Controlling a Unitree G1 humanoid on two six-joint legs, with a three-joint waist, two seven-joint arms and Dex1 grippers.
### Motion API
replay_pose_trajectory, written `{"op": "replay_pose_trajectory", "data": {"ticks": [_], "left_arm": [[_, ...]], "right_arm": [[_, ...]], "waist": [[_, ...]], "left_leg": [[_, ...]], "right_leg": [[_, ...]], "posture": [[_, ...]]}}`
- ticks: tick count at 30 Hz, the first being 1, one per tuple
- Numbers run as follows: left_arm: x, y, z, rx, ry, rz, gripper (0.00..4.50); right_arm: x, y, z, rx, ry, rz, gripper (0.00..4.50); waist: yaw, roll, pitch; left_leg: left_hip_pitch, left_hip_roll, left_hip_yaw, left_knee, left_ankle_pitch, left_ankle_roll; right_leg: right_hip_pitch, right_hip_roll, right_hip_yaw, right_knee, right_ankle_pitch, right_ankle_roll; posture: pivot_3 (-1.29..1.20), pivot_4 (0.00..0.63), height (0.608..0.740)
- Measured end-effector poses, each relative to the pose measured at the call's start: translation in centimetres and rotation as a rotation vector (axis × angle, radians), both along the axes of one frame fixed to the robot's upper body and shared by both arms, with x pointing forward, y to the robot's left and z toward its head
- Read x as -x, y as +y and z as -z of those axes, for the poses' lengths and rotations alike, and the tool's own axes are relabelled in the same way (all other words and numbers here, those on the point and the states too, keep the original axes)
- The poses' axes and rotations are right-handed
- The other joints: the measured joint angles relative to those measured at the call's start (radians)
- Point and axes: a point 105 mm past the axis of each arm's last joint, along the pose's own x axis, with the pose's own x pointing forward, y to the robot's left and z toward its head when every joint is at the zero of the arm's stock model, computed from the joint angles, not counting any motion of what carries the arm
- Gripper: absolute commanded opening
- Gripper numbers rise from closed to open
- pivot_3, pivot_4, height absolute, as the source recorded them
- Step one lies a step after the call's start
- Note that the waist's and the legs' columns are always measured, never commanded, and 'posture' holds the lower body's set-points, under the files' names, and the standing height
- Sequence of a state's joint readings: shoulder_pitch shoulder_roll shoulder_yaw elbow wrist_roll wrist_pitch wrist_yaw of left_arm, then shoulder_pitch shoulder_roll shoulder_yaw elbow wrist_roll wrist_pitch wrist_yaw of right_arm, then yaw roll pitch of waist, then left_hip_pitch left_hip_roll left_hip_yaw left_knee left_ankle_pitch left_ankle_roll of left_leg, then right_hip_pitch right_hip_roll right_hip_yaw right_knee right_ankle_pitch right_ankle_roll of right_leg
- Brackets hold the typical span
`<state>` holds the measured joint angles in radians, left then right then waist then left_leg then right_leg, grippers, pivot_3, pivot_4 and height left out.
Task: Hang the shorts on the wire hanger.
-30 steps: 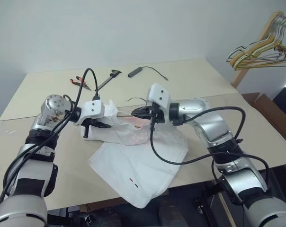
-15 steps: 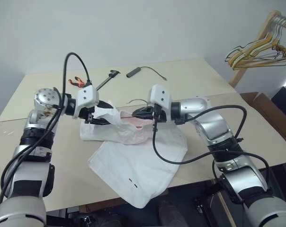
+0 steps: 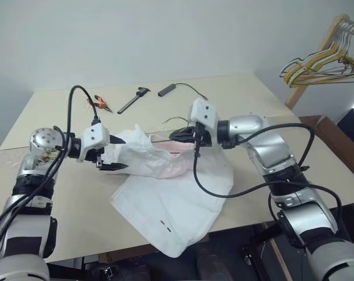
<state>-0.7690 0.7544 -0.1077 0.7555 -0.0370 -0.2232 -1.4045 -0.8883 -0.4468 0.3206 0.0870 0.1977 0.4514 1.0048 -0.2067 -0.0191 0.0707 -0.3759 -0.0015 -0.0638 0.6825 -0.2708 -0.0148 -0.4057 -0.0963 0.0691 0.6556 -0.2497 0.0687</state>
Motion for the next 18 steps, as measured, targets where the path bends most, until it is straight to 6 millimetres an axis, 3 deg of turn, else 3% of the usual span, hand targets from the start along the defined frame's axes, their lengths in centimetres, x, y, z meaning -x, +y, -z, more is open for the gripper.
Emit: {"op": "replay_pose_trajectory", "data": {"ticks": [13,18], "left_arm": [[-1.3,0.1,-0.2,-0.019,-0.014,-0.018,0.06],[-1.4,-0.3,-0.2,0.006,-0.014,-0.013,0.06]], "right_arm": [[-0.1,-1.1,-0.3,0.017,0.010,0.026,0.00],[0.0,-1.1,-0.3,0.017,0.017,0.026,0.00]], "waist": [[-0.013,0.000,-0.001],[-0.019,-0.001,-0.001]], "left_leg": [[0.000,0.000,0.002,0.000,0.000,0.000],[0.000,0.000,0.002,0.000,0.000,0.000]], "right_leg": [[0.000,0.000,0.000,0.000,0.000,0.000],[0.000,0.000,0.000,0.000,0.000,0.000]], "posture": [[-0.14,0.000,0.740],[-0.13,0.003,0.740]]}}
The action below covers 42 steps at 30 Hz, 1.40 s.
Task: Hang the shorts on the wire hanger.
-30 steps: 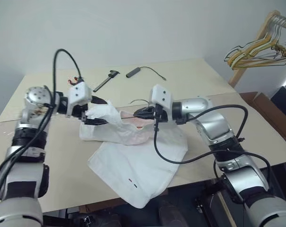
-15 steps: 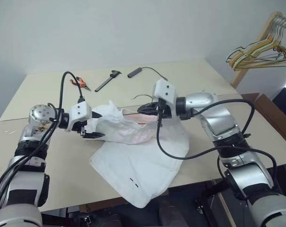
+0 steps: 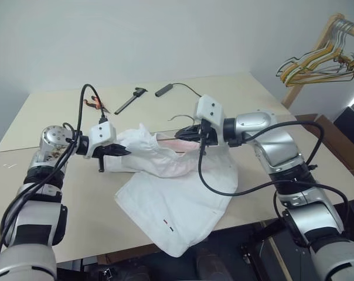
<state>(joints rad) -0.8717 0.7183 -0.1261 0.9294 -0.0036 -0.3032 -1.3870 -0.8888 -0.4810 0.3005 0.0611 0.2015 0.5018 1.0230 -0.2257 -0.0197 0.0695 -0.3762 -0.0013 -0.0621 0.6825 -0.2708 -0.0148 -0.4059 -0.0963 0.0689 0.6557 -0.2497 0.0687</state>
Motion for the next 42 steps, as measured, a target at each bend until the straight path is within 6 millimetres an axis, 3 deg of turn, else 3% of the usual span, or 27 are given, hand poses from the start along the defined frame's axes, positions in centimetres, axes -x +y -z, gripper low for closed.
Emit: {"op": "replay_pose_trajectory", "data": {"ticks": [14,31,34,40,42], "left_arm": [[-0.7,1.3,-2.0,0.024,-0.068,-0.075,0.06],[-0.5,1.4,-1.6,0.020,-0.069,-0.080,0.06],[-0.7,1.3,-1.7,0.020,-0.086,-0.090,0.66],[-1.3,0.4,-1.7,0.042,-0.128,-0.106,2.53],[-1.2,0.3,-2.1,0.045,-0.136,-0.093,2.53]], "right_arm": [[-0.2,-1.9,1.1,0.075,0.007,0.045,0.00],[0.0,-3.2,1.3,0.125,0.017,0.068,0.00],[0.0,-3.0,1.3,0.120,0.030,0.069,0.00],[0.0,-1.8,-0.3,0.121,0.031,0.054,0.00],[0.1,-1.4,-1.0,0.141,0.030,0.043,0.00]], "waist": [[-0.005,0.000,0.000],[-0.006,0.000,0.000],[-0.006,0.000,0.000],[-0.006,0.000,0.000],[-0.007,0.000,0.000]], "left_leg": [[0.000,0.000,-0.003,0.000,0.000,0.000],[0.000,0.000,-0.003,0.000,0.000,0.000],[0.000,0.000,-0.003,0.000,0.000,0.000],[0.000,0.000,-0.003,0.000,0.000,0.000],[0.000,0.000,-0.003,0.000,0.000,0.000]], "right_leg": [[0.000,0.000,0.000,0.000,0.000,0.000],[0.000,0.000,0.000,0.000,0.000,0.000],[0.000,0.000,0.000,0.000,0.000,0.000],[0.000,0.000,0.000,0.000,0.000,0.000],[-0.001,0.000,0.000,0.000,0.000,0.000]], "posture": [[-0.12,0.008,0.740],[-0.13,0.012,0.740],[-0.12,0.013,0.740],[-0.13,0.014,0.740],[-0.13,0.014,0.740]]}}
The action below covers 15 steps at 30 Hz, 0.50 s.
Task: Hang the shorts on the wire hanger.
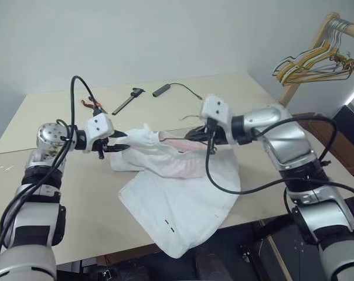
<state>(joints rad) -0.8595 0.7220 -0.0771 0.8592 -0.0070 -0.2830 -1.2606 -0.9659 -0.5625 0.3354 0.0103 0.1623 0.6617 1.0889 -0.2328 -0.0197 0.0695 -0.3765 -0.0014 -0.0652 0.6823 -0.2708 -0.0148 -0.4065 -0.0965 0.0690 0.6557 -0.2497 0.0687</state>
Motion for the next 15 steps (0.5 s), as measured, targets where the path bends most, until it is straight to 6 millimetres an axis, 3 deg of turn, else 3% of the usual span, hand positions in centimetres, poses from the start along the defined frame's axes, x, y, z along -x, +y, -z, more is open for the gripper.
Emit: {"op": "replay_pose_trajectory", "data": {"ticks": [6,10,13,15], "left_arm": [[2.4,-0.6,-4.1,-0.030,-0.049,0.197,2.53],[2.7,-4.0,-6.4,0.029,-0.116,0.314,2.53],[1.7,-7.5,-8.3,0.085,-0.191,0.359,2.53],[1.1,-8.6,-9.0,0.082,-0.214,0.360,2.53]], "right_arm": [[-0.9,0.1,-3.5,0.073,-0.017,0.025,0.00],[-1.7,0.3,-5.8,0.120,-0.037,0.051,0.00],[-1.9,0.9,-7.4,0.125,-0.056,0.054,0.00],[-1.8,1.4,-7.7,0.125,-0.062,0.040,0.00]], "waist": [[-0.002,0.001,-0.001],[0.005,0.001,-0.003],[0.003,0.001,-0.003],[-0.003,0.001,-0.004]], "left_leg": [[-0.009,0.000,0.001,0.000,0.001,-0.001],[-0.012,-0.002,0.001,0.003,0.001,-0.002],[-0.012,-0.002,0.001,0.004,0.001,-0.002],[-0.012,-0.002,0.001,0.003,0.001,-0.002]], "right_leg": [[-0.011,-0.001,0.001,0.004,0.000,0.000],[-0.014,-0.002,0.000,0.007,0.000,0.000],[-0.015,-0.003,0.000,0.007,0.000,0.000],[-0.015,-0.002,0.000,0.008,0.000,0.000]], "posture": [[-0.13,0.007,0.740],[-0.13,0.000,0.740],[-0.14,0.000,0.740],[-0.14,0.000,0.740]]}}
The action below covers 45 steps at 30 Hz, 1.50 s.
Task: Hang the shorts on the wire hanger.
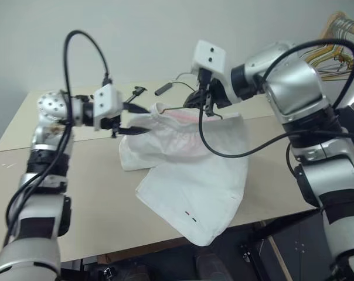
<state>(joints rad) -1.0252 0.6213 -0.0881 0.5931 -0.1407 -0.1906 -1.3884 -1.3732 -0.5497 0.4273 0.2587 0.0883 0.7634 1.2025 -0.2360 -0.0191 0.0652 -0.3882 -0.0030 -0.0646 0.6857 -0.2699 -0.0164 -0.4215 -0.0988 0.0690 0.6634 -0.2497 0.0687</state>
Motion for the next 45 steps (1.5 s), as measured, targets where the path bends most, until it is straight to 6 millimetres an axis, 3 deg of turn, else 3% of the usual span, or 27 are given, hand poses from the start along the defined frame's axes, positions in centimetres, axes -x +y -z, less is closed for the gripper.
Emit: {"op": "replay_pose_trajectory", "data": {"ticks": [8,16,21,24,30,39,45], "left_arm": [[-2.1,0.4,2.2,-0.078,0.100,-0.065,2.53],[-1.6,1.5,0.0,-0.073,0.089,-0.010,2.53],[-0.9,0.7,2.0,-0.172,0.171,0.081,2.53],[-1.2,0.3,3.0,-0.231,0.146,0.066,1.96],[-1.9,0.1,3.6,-0.209,0.139,0.024,0.11],[-2.0,0.3,3.3,-0.186,0.139,0.013,0.02],[-1.9,0.1,3.3,-0.152,0.176,0.021,0.00]], "right_arm": [[0.4,0.2,0.2,0.015,0.006,-0.018,0.00],[0.9,0.4,0.3,0.025,-0.007,-0.041,0.00],[1.2,0.5,0.3,0.034,-0.005,-0.059,0.00],[1.2,0.6,0.5,0.043,-0.001,-0.062,0.00],[1.5,0.8,0.8,0.055,0.005,-0.082,0.00],[1.8,1.1,0.8,0.062,-0.013,-0.103,0.00],[1.2,0.1,1.6,0.034,-0.070,-0.069,1.74]], "waist": [[-0.037,0.001,-0.001],[-0.054,0.001,-0.001],[-0.054,0.001,-0.001],[-0.054,0.001,-0.001],[-0.056,0.001,-0.001],[-0.056,0.000,-0.001],[-0.056,0.000,-0.001]], "left_leg": [[0.000,0.000,0.001,0.000,0.001,-0.001],[-0.001,0.000,0.001,0.000,0.001,-0.001],[-0.001,0.000,0.001,0.000,0.001,-0.001],[-0.001,0.000,0.001,0.000,0.001,-0.001],[-0.001,0.000,0.001,0.000,0.001,-0.001],[-0.001,0.000,0.001,0.000,0.001,-0.001],[-0.001,0.000,0.001,0.000,0.001,-0.001]], "right_leg": [[-0.001,-0.001,0.001,0.001,0.000,0.000],[-0.001,-0.001,0.000,0.001,0.000,0.000],[-0.001,-0.001,0.000,0.001,0.000,0.000],[-0.001,-0.001,0.000,0.001,0.000,0.000],[-0.002,0.000,0.000,0.001,0.000,0.000],[-0.002,-0.001,0.000,0.001,0.000,0.000],[-0.002,-0.001,0.000,0.001,0.000,0.000]], "posture": [[-0.18,0.000,0.740],[-0.17,0.000,0.740],[-0.18,0.000,0.740],[-0.18,0.000,0.740],[-0.18,0.000,0.740],[-0.18,0.000,0.740],[-0.20,0.000,0.740]]}}
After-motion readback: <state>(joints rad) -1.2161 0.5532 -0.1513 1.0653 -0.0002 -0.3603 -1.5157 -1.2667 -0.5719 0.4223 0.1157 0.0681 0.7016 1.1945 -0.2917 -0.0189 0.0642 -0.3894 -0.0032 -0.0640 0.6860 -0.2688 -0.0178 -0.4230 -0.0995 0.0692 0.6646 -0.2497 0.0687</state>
